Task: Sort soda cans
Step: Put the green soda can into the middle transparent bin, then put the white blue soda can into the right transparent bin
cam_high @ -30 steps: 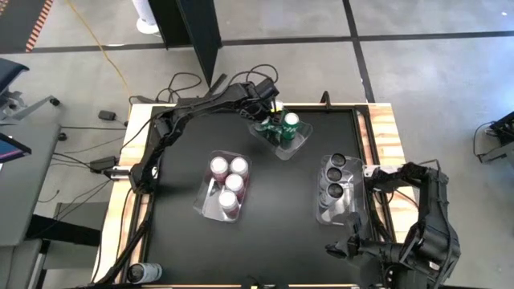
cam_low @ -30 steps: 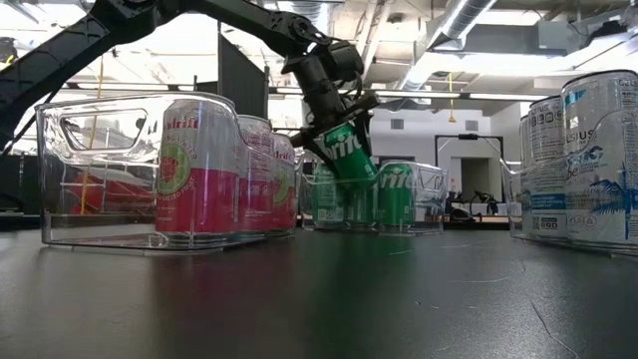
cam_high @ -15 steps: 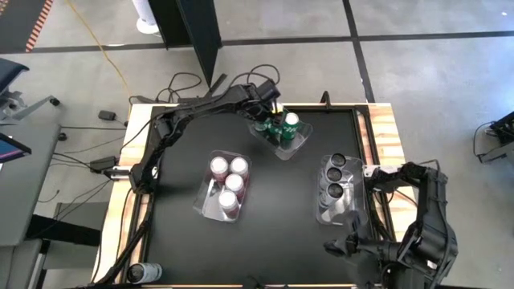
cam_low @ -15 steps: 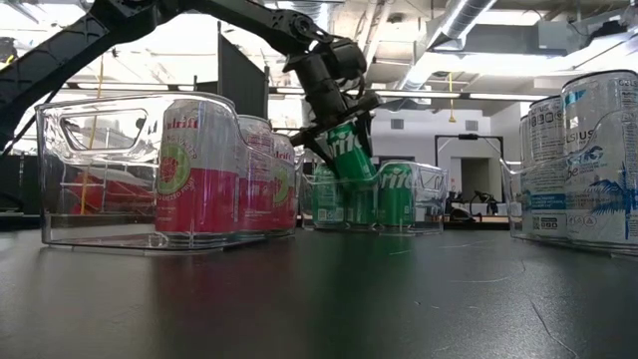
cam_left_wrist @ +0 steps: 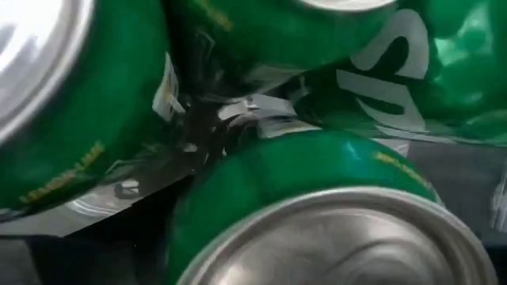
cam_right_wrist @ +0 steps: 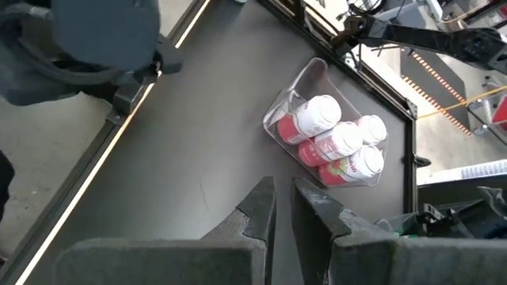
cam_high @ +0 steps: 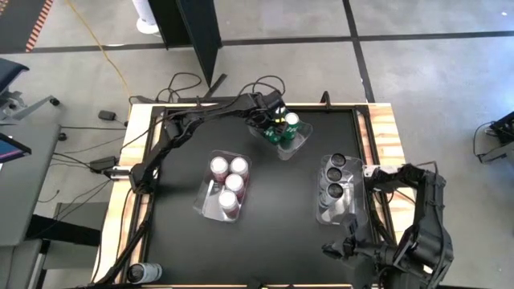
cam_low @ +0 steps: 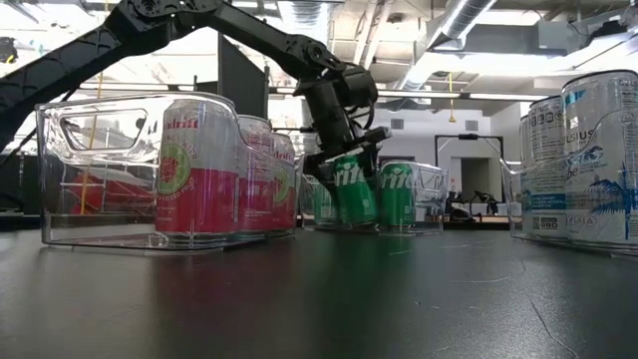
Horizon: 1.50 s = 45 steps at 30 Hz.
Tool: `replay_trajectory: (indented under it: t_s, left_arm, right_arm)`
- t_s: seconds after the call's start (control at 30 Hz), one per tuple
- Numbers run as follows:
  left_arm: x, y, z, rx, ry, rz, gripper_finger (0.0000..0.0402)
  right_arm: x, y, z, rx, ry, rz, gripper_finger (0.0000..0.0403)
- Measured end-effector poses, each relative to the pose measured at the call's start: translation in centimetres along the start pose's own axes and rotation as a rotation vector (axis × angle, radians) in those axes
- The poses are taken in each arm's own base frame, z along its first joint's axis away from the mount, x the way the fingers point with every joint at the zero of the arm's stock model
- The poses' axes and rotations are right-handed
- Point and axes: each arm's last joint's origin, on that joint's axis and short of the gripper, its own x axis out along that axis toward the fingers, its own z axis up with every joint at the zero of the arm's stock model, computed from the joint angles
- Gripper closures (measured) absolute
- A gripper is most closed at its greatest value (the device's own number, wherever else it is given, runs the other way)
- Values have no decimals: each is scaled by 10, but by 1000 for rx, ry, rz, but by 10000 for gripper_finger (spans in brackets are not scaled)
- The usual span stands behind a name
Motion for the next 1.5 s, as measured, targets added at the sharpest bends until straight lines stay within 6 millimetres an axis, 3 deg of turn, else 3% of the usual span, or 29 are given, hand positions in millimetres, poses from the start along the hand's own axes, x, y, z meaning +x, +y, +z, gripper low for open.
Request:
replay_trajectory:
  t_s: [0.47,0.9,1.1,1.5]
  left_arm:
    - [-1,-6,-6,77,20,-8,64]
    - [-3,-12,-9,122,14,-14,3]
    - [-16,-14,-9,135,-16,8,4]
    - [-62,-28,-13,259,-118,34,5]
  right_arm:
    - [7,1,2,-13,18,-5,343]
    - [7,1,2,-12,18,-6,343]
    - [7,1,2,-11,17,-6,343]
    - [8,0,2,0,19,-12,343]
